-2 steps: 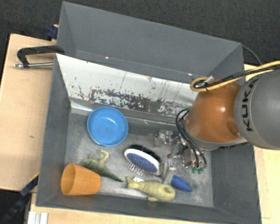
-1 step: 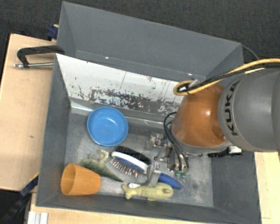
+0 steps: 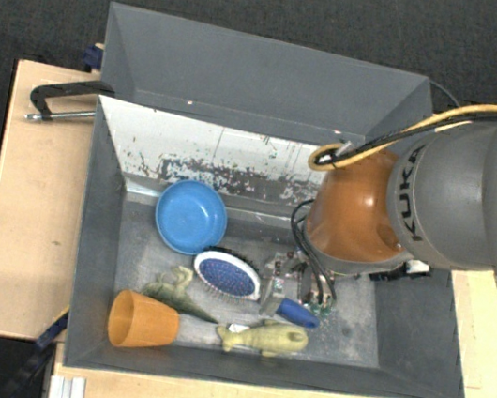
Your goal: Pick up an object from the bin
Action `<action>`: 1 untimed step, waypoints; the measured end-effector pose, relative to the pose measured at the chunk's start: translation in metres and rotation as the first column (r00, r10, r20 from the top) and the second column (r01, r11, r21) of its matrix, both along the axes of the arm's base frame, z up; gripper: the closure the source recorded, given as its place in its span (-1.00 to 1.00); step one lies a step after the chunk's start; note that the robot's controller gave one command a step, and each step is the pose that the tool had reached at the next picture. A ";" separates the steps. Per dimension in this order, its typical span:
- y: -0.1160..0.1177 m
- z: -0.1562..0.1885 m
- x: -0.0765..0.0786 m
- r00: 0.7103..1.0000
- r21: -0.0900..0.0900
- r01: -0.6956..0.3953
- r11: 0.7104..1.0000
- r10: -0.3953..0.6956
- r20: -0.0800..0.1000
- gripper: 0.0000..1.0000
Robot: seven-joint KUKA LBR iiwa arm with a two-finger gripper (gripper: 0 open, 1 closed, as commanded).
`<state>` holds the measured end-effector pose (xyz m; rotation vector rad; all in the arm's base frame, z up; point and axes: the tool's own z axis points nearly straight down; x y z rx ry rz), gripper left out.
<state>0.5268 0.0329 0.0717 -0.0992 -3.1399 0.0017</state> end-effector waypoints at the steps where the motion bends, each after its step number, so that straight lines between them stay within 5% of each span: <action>1: 0.001 0.000 0.001 1.000 0.002 0.000 1.000 0.000 0.003 -1.00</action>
Offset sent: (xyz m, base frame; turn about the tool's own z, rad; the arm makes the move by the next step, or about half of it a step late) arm 0.0000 0.0000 0.0000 0.0000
